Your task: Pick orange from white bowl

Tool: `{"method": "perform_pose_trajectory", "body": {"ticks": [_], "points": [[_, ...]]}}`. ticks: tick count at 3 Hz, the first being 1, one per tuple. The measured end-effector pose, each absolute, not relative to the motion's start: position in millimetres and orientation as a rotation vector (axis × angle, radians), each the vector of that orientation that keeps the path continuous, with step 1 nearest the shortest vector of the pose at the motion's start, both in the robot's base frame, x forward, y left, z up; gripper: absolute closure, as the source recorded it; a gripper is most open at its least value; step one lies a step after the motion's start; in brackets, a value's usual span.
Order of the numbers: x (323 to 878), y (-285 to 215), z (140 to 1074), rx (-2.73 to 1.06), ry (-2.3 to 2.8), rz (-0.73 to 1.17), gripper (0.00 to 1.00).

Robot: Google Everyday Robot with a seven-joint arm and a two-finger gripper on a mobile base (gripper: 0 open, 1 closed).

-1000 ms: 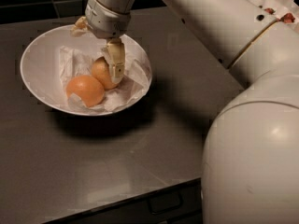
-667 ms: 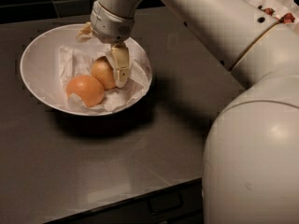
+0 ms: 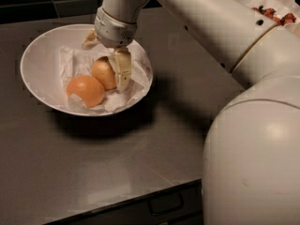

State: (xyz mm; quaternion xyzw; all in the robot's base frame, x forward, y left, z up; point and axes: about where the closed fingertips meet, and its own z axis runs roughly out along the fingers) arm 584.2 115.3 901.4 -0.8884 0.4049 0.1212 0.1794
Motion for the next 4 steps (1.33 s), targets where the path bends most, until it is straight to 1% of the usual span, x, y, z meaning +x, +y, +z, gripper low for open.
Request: {"method": "perform_pose_trajectory", "body": {"ticks": [1,2,4], "points": [[584,115,901,-2.512,1.146,0.343,0.13],[585,113,894,-2.529,1.158,0.356,0.21],[588,113,886,-2.577,1.176,0.358,0.20]]}}
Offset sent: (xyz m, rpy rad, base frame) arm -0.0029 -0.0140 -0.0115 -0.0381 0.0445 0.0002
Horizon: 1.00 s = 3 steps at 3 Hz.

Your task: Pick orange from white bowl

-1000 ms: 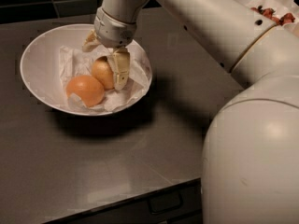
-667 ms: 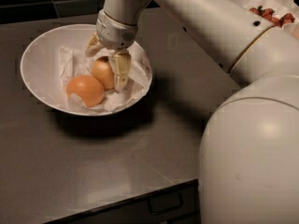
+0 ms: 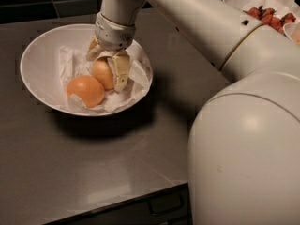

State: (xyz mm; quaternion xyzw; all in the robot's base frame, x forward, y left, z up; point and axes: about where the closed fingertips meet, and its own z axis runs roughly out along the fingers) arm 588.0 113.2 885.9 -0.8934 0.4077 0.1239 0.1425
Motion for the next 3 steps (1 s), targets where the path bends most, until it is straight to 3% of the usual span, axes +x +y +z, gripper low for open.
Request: {"method": "perform_pose_trajectory", "body": {"ticks": [3], "points": [[594.1,114.3,881.6,-2.598,1.171,0.353,0.20]]}}
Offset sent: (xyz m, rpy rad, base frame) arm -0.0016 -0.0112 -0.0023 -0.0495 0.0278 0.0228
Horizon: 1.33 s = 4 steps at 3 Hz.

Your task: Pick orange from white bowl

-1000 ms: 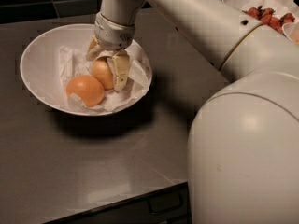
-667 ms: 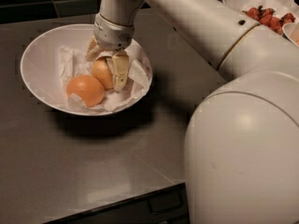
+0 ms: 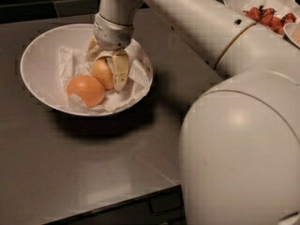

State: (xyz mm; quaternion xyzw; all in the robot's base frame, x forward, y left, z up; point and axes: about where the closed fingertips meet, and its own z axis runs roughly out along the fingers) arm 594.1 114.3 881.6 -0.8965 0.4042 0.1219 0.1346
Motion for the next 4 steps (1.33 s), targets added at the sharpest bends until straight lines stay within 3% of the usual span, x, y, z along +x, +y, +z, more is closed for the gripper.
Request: {"method": "perform_pose_trajectory", "body": {"ticks": [4], "points": [[597.0,116.6,870.9,-2.622,1.176,0.365,0.21]]}}
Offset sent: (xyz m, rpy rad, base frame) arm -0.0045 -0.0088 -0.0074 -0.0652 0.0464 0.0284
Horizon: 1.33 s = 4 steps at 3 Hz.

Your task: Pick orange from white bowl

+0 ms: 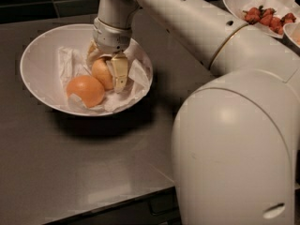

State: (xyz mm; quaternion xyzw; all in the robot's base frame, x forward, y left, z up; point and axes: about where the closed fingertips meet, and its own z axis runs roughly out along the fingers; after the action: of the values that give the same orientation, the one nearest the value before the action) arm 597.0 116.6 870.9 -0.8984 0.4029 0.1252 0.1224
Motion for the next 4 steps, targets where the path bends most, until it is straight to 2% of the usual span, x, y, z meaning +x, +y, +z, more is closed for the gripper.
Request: {"method": "perform_pose_trajectory", "body": {"ticks": [2,3,4], "points": [[593.1,111.7,866.0,-2.620,1.189,0.376,0.22],[593.1,111.7,866.0,-2.620,1.189,0.376,0.39],[593.1,111.7,866.0,-2.620,1.189,0.376,0.63]]}}
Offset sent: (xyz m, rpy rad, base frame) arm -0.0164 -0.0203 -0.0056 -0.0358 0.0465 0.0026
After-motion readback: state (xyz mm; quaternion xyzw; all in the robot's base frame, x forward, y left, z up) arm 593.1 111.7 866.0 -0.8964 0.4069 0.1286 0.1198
